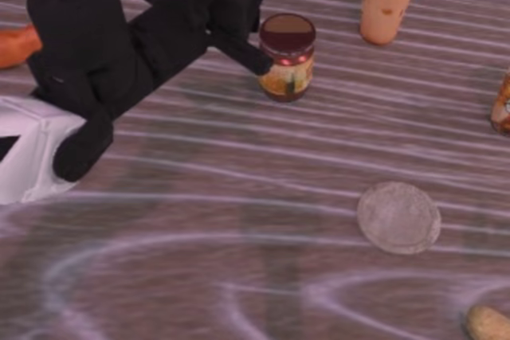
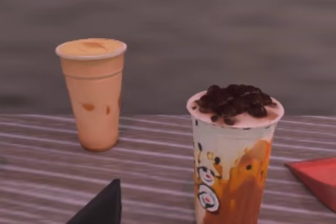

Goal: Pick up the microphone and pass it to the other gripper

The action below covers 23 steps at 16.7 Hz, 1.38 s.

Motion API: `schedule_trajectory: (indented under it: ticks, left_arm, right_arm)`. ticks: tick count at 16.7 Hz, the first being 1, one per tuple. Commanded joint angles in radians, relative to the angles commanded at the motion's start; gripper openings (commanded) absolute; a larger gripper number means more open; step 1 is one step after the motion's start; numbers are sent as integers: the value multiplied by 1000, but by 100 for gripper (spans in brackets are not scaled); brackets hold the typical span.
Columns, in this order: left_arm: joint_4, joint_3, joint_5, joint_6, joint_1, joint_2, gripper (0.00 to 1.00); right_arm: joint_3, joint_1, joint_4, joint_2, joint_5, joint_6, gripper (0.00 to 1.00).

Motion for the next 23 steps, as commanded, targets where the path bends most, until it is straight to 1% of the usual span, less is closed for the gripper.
schedule_trajectory:
  ticks: [2,3,5,16,19,23]
  left_arm:
    - [-14,-15,-82,-5,-76,-43,0]
    - [-18,-20,-110,-7,-103,-60,0]
    - [-22,-24,-134,-9,-127,-77,0]
    - [-22,-24,-134,-9,-127,-77,0]
    - [-22,-24,-134,-9,-127,-77,0]
    - [-22,-24,-134,-9,-127,-77,0]
  right_arm:
    - [0,0,0,0,0,0,100]
    - [0,0,0,0,0,0,100]
    - [0,0,0,0,0,0,100]
    - [11,11,4,13,1,-1,100]
    - [83,86,31,111,8,-2,100]
    - [262,254,104,372,28,4,100]
